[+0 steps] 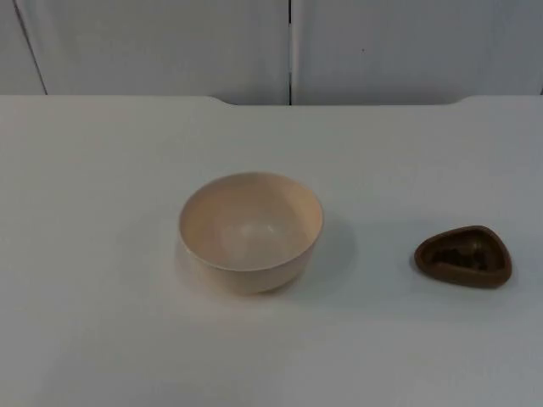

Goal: Pick up the bowl with the left hand and pour the coffee beans from the cup into the bowl with the right hand.

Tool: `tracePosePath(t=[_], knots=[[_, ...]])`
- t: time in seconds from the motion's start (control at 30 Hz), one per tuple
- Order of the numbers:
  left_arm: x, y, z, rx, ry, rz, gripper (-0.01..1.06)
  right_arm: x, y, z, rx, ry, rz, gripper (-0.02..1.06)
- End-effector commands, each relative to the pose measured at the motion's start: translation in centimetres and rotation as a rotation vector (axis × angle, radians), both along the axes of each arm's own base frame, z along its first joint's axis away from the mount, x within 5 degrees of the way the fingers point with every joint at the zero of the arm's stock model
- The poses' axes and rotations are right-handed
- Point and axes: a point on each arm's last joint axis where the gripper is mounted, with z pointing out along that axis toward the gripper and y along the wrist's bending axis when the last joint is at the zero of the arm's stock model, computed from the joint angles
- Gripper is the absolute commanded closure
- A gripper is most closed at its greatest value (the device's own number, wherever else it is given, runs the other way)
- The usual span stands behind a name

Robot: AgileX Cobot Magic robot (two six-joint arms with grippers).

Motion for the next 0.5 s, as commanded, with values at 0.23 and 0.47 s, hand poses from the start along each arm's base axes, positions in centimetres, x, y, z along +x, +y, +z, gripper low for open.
tracePosePath(t=[0.23, 0.47], knots=[[0.0, -0.2, 1.9, -0.021, -0.034, -0.013, 0.0, 0.1, 0.0, 0.0, 0.001, 0.002, 0.006, -0.01], [0.8, -0.2, 3.1, -0.035, -0.003, -0.013, 0.0, 0.1, 0.0, 0.0, 0.001, 0.002, 0.007, -0.01]])
